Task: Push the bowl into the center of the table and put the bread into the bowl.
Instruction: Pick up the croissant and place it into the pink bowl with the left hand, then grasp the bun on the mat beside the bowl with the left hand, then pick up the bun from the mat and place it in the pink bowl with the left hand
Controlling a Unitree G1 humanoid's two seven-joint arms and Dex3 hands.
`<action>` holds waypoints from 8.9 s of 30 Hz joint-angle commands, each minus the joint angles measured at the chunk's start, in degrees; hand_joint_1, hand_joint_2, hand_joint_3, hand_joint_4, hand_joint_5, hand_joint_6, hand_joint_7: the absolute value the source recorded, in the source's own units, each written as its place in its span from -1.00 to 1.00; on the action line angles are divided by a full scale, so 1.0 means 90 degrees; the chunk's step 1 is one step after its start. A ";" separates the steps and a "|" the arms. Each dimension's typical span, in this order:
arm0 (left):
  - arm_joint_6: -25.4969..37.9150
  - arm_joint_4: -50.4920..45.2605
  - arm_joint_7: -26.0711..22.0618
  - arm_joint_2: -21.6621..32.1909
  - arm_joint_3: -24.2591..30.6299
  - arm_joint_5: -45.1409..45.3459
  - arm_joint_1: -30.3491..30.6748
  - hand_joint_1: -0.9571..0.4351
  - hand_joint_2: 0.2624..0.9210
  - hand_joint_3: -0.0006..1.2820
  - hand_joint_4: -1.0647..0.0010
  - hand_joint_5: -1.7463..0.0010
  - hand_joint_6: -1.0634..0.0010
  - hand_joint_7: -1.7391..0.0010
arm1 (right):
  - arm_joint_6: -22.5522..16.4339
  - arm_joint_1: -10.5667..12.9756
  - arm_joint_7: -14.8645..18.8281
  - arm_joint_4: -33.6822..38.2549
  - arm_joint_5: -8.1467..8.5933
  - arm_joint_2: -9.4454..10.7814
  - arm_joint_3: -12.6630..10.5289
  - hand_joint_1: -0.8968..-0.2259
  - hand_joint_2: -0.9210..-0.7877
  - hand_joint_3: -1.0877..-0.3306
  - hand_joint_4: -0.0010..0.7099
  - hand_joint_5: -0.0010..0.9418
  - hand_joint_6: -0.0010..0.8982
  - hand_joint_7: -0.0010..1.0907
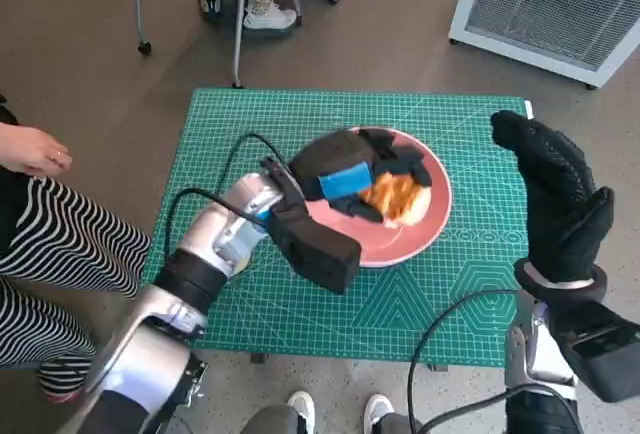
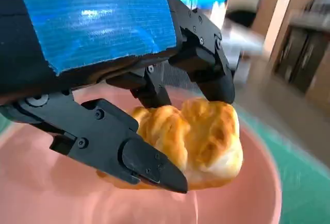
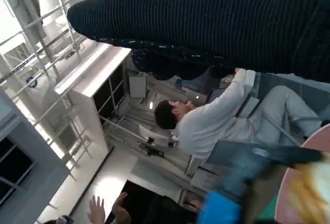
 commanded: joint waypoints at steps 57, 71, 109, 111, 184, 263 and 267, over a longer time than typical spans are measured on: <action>0.0440 -0.3413 -0.3846 0.3781 0.2470 -0.2901 0.2509 0.02 0.52 -1.00 0.79 0.99 0.48 0.97 | 0.0008 0.0055 0.0078 0.0209 0.0147 0.0029 0.0035 -0.42 -1.00 -0.12 -0.66 -0.99 -0.98 -0.07; 0.0556 -0.2900 -0.3639 0.3519 0.2106 -0.2243 0.2565 0.07 0.50 -1.00 0.77 0.99 0.48 0.98 | 0.0055 0.0043 0.0173 0.0204 0.0244 -0.0049 0.0021 -0.39 -1.00 -0.11 -0.65 -0.99 -0.98 -0.05; 0.0901 -0.1475 -0.2606 0.2897 0.1157 -0.0843 0.2235 0.21 0.51 -0.99 0.29 0.94 0.20 0.93 | 0.0408 0.0238 0.0140 -0.0245 0.0199 -0.0218 -0.0076 -0.39 -1.00 -0.12 -0.66 -1.00 -1.00 -0.07; 0.0964 -0.1493 -0.2590 0.2899 0.1127 -0.0785 0.2237 0.24 0.52 -0.98 0.18 0.92 0.09 0.91 | 0.0420 0.0240 0.0137 -0.0256 0.0186 -0.0220 -0.0075 -0.39 -1.00 -0.12 -0.66 -1.00 -1.00 -0.07; 0.0622 -0.2885 -0.2305 0.3070 0.1720 -0.1292 0.2297 0.38 0.92 -0.91 -0.52 -0.17 -0.21 -0.35 | 0.0628 0.0291 0.0069 -0.0388 0.0192 -0.0106 -0.0029 -0.37 -1.00 -0.11 -0.63 -0.99 -0.99 -0.04; 0.0018 0.2058 -0.1448 -0.0492 0.0498 -0.0910 -0.1822 -0.63 0.96 -0.96 0.98 0.99 0.70 0.93 | 0.0902 0.0530 -0.0694 -0.1031 -0.0363 -0.0018 -0.0107 -0.38 -1.00 -0.11 -0.60 -0.99 -1.00 0.03; -0.0353 0.1974 -0.1337 -0.0401 0.0854 -0.1289 -0.1586 -0.72 0.99 -0.87 1.00 1.00 0.76 0.96 | 0.0978 0.0436 -0.0701 -0.1065 -0.0372 -0.0085 -0.0121 -0.38 -1.00 -0.10 -0.59 -0.99 -1.00 0.02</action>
